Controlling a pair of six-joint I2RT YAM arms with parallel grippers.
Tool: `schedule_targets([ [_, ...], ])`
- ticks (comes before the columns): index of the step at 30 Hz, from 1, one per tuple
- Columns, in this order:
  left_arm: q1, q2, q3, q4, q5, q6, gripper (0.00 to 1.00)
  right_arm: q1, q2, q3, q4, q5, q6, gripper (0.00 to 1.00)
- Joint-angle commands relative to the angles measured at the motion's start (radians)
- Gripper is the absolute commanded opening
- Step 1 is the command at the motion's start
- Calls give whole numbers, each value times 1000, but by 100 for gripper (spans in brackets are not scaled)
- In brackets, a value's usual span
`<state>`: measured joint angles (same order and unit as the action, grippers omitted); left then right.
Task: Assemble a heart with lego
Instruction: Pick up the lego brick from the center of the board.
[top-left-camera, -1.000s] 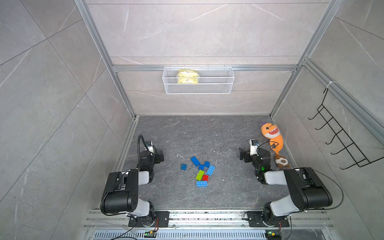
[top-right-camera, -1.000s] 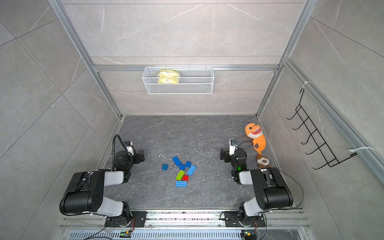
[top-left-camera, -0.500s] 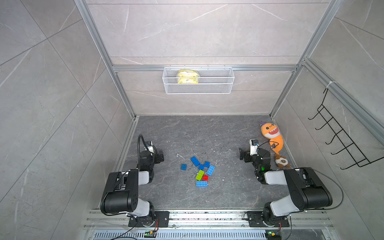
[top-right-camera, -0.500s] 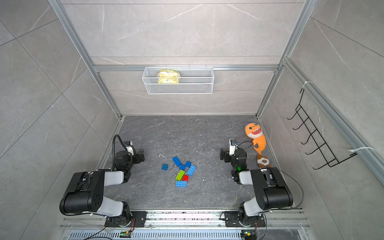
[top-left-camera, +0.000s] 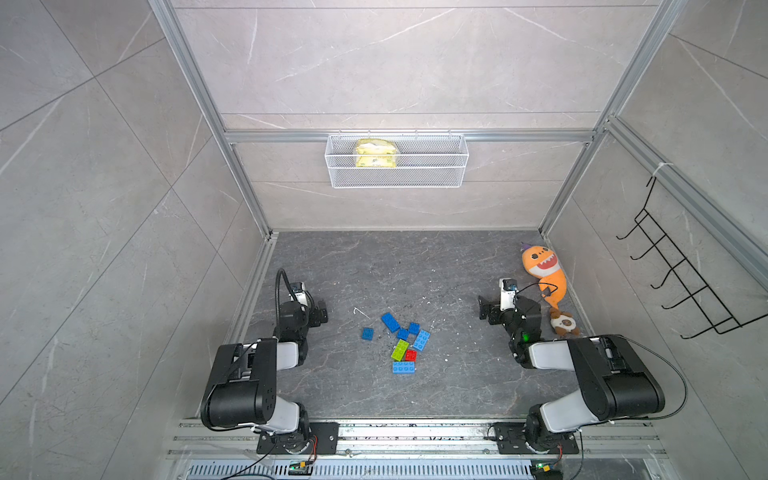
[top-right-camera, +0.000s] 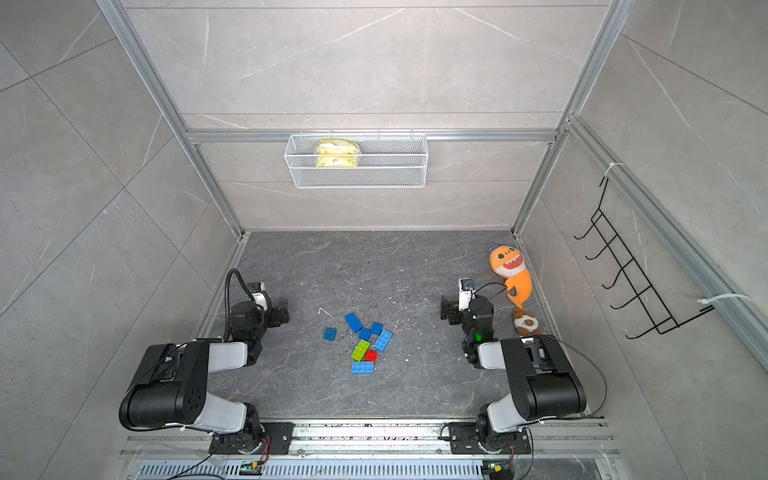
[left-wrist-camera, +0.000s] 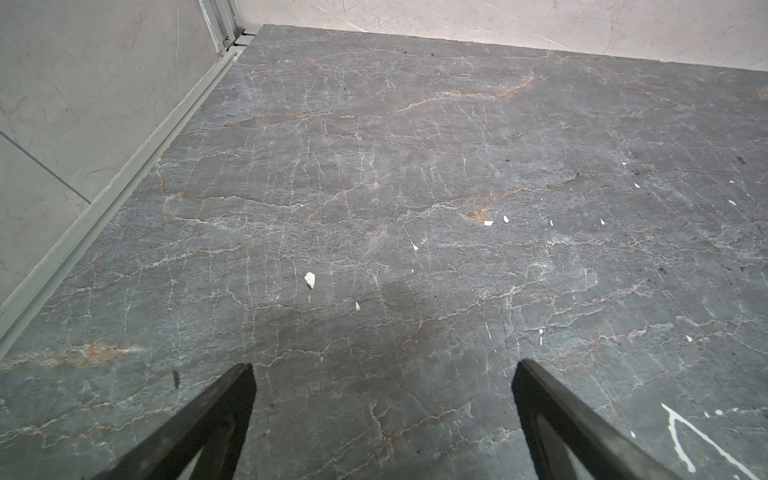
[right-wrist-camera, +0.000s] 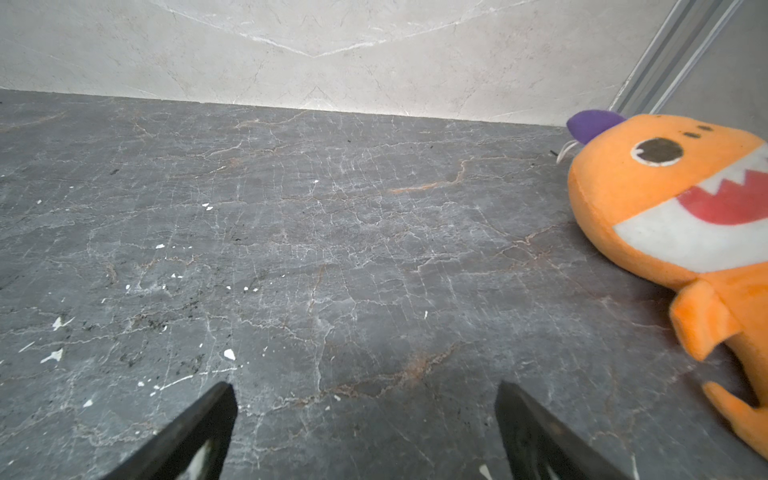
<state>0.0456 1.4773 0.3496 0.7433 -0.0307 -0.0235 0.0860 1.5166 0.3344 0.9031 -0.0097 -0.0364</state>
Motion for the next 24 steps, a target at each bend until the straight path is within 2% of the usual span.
schedule_targets([
  [1, -1, -68, 39, -28, 9, 37, 100, 6, -91, -16, 6, 25, 12, 100],
  [4, -1, -195, 58, -177, -30, -8, 100, 6, -224, 58, -239, 17, 34, 100],
  [6, -1, -281, 104, -349, -78, -110, 100, 6, -275, 186, -571, 46, 197, 100],
  [7, -1, -311, 132, -431, -89, -156, 100, 5, -265, 252, -655, 29, 257, 100],
  [9, 1, -354, 189, -577, -58, -226, 100, 4, -197, 369, -783, -160, 293, 100],
  [11, 0, -373, 225, -653, 35, -266, 100, 4, -104, 471, -868, -373, 322, 100],
  [14, -1, -379, 250, -728, 163, -350, 100, 43, -9, 547, -916, -558, 417, 100],
  [18, -3, -399, 248, -820, 279, -427, 100, 263, -23, 647, -1134, -405, 305, 100],
  [21, -11, -437, 231, -884, 322, -461, 100, 397, 3, 717, -1246, -362, 276, 100],
  [24, -29, -460, 225, -961, 328, -482, 100, 553, 53, 808, -1364, -253, 230, 99],
])
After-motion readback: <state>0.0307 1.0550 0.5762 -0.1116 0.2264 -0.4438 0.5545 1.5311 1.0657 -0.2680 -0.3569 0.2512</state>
